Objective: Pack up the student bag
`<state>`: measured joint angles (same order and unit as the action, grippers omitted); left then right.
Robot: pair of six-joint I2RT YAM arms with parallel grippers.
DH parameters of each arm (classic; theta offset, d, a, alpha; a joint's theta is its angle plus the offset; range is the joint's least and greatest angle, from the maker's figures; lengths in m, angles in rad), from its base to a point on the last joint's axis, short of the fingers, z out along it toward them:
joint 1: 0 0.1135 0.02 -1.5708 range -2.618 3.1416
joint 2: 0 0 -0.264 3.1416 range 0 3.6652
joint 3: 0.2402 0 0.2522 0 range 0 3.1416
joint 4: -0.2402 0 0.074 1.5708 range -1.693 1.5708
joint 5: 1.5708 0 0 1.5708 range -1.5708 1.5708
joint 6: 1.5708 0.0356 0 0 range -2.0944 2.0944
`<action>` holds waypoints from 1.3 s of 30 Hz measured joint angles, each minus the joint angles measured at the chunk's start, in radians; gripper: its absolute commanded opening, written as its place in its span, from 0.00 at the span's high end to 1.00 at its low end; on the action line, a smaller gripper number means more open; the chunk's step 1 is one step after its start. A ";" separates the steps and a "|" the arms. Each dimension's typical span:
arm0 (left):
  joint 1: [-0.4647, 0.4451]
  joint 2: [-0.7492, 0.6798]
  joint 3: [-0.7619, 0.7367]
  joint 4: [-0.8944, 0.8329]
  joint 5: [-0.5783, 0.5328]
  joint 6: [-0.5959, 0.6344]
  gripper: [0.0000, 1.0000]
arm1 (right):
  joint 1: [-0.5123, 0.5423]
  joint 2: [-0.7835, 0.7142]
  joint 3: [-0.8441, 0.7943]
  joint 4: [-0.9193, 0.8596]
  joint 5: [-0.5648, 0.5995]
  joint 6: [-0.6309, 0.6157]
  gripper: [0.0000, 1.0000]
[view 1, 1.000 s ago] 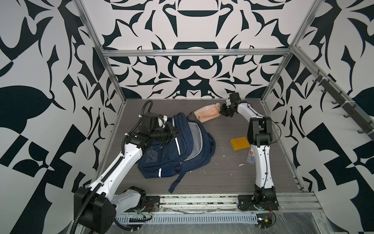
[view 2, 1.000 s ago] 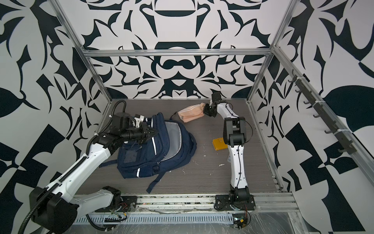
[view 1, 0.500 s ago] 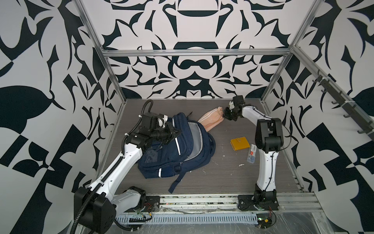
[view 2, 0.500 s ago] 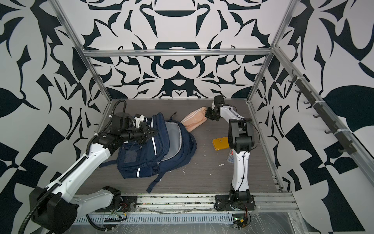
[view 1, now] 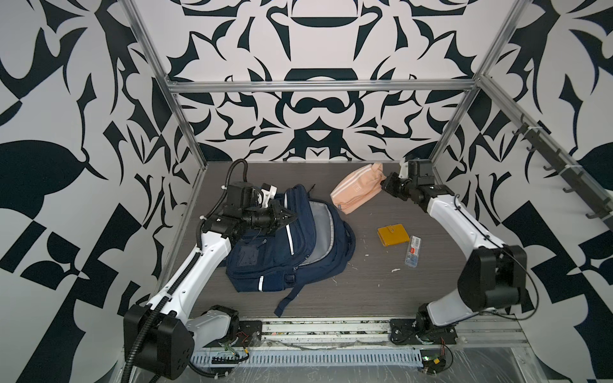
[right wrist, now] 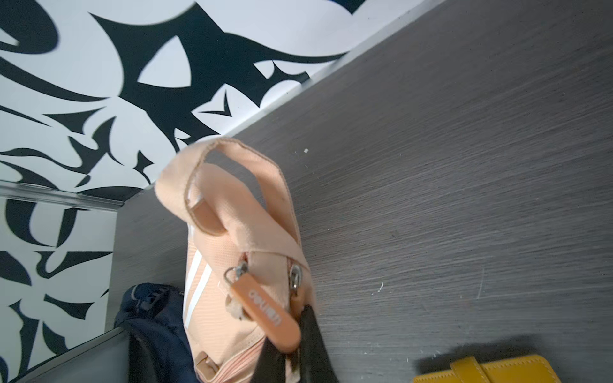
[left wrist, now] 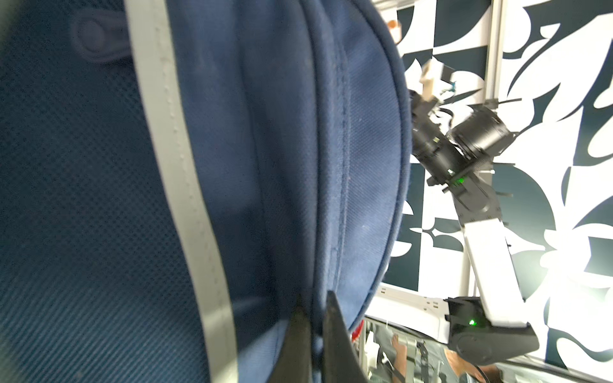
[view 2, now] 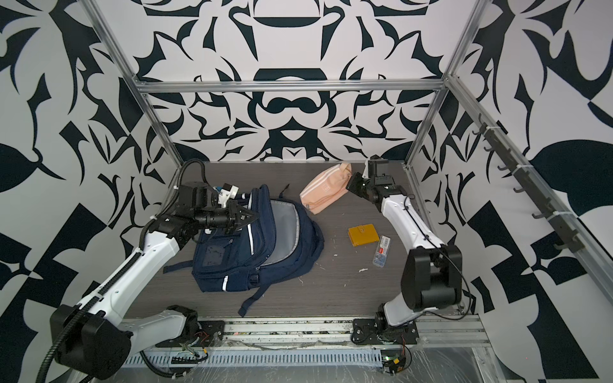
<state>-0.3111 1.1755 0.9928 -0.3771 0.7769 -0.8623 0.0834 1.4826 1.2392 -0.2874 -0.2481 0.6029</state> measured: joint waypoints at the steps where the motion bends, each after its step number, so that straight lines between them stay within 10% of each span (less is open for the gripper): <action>1: 0.002 0.000 0.000 0.001 0.009 0.000 1.00 | -0.001 -0.029 -0.007 -0.002 0.000 0.004 1.00; 19: 0.024 0.013 0.000 0.058 0.072 -0.027 1.00 | 0.074 -0.653 -0.276 -0.115 -0.013 0.158 1.00; 30: 0.024 0.011 0.000 0.066 0.072 -0.047 1.00 | 0.473 -0.389 -0.259 -0.097 0.124 0.108 1.00; 39: 0.024 0.008 0.000 0.066 0.072 -0.047 1.00 | 0.602 -0.113 -0.117 -0.069 0.207 0.030 1.00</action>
<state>-0.2871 1.1839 0.9924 -0.3111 0.8490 -0.9089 0.6857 1.3701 1.1217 -0.3569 -0.0414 0.6331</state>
